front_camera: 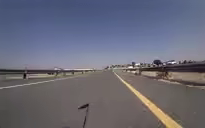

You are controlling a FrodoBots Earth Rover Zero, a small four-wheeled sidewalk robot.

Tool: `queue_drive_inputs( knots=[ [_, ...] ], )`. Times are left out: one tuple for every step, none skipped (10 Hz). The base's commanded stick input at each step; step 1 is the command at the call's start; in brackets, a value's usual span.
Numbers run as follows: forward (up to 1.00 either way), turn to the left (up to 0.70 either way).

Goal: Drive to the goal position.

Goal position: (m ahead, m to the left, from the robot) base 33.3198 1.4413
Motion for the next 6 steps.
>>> queue_drive_inputs(
  knots=[
    [1.00,0.02],
    [1.00,0.02],
    [1.00,0.02],
    [1.00,0.00],
    [1.00,0.00],
    [1.00,0.00]
  ],
)
